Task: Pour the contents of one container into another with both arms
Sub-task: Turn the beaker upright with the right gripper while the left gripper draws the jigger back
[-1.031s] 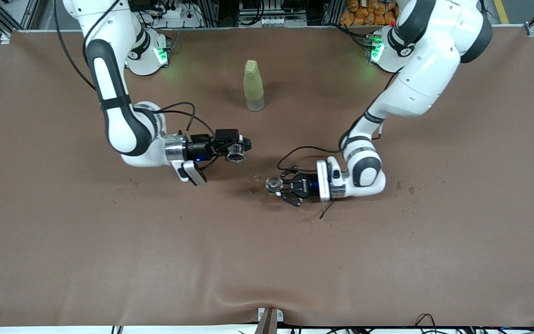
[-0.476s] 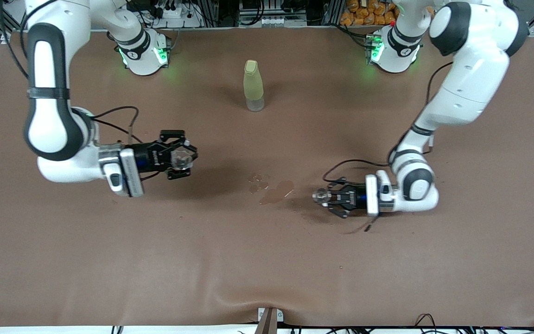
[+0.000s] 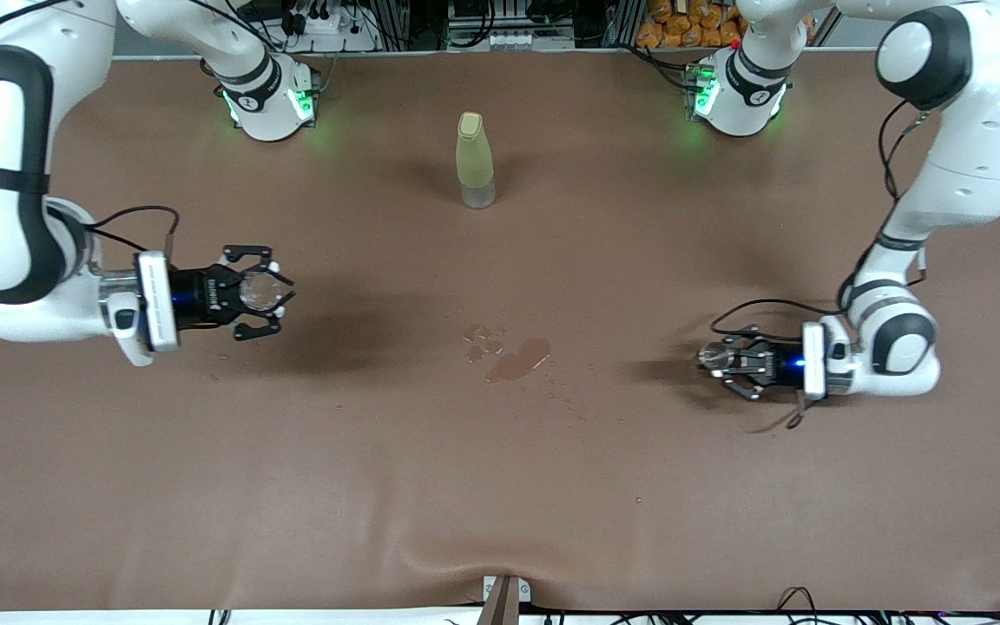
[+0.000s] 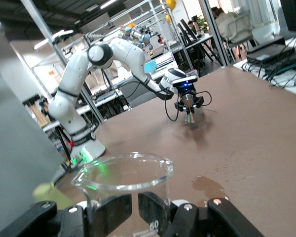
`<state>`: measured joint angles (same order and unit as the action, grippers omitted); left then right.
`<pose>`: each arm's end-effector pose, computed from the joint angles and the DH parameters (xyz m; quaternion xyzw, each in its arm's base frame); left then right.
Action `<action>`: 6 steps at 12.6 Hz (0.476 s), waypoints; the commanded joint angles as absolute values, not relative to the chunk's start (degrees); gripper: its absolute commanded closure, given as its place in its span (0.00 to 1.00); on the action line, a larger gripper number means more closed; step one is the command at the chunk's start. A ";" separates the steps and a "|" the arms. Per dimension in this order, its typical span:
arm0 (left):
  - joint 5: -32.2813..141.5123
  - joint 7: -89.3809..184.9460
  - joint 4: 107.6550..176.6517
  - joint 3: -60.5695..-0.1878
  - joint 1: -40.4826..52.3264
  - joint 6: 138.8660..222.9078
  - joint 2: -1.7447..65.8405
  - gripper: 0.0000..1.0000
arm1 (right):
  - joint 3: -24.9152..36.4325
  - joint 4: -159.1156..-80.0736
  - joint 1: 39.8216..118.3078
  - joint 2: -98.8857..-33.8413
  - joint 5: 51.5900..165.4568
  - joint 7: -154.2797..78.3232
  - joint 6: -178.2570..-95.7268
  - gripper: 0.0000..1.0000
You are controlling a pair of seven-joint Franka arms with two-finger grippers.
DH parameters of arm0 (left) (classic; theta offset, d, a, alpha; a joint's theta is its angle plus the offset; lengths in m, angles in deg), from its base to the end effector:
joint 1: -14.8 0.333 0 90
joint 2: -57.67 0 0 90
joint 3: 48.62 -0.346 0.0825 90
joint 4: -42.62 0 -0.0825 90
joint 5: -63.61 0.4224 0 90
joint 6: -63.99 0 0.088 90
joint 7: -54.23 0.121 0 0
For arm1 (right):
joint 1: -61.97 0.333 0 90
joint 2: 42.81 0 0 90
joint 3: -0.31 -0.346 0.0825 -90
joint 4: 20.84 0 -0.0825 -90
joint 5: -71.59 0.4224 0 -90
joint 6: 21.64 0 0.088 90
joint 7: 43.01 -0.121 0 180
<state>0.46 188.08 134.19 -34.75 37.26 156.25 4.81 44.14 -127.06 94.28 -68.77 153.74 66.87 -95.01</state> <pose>0.6699 0.0117 0.1082 0.5413 -0.5185 0.4049 0.5237 0.6296 0.0640 0.3630 -0.6087 -0.4947 -0.3014 0.5421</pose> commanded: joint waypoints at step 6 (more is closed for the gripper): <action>7.62 189.05 133.76 -35.25 45.29 153.64 3.09 1.00 | 43.82 -126.83 81.67 -73.65 146.12 95.73 -88.27 1.00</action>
<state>7.00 188.17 134.08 -34.96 45.85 154.24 4.07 44.23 -127.28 84.16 -71.33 147.20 89.78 -90.75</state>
